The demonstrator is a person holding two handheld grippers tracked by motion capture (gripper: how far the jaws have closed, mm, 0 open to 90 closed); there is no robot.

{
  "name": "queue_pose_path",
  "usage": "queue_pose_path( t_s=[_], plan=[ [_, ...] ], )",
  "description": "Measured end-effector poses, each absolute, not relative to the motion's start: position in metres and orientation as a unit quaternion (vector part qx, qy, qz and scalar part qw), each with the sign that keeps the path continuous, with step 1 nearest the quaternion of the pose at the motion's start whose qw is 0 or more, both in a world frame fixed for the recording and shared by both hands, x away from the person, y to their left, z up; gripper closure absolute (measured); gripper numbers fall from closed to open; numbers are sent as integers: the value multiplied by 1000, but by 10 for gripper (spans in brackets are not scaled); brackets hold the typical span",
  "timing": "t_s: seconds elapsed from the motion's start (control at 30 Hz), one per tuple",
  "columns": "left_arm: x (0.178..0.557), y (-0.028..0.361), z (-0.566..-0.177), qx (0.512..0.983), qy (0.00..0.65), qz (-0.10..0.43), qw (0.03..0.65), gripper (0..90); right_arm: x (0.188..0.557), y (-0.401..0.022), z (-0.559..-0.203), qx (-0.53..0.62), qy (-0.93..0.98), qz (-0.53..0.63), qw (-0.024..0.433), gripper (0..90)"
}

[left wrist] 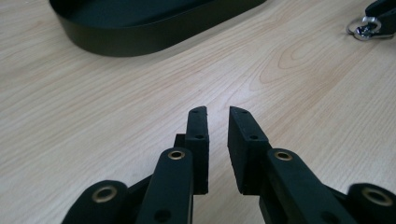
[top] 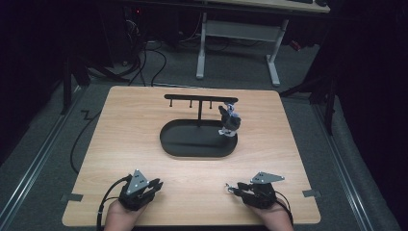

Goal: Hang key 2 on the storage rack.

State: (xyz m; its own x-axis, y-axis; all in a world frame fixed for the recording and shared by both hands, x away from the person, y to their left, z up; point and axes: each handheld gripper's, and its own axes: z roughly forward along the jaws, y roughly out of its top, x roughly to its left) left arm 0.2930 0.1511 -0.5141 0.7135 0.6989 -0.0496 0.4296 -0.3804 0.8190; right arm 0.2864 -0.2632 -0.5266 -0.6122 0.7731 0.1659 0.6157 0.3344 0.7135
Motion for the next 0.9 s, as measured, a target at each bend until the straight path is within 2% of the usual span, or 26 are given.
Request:
queue_pose_path(
  t_s=[0.3,0.9],
  plan=[
    [293,159,-515,813,335,150,452,772,287,-264,-528,441,803,391,89,663],
    [292,160,-513,816,323,152,455,772,279,-248,-526,407,828,365,122,679]
  ],
)
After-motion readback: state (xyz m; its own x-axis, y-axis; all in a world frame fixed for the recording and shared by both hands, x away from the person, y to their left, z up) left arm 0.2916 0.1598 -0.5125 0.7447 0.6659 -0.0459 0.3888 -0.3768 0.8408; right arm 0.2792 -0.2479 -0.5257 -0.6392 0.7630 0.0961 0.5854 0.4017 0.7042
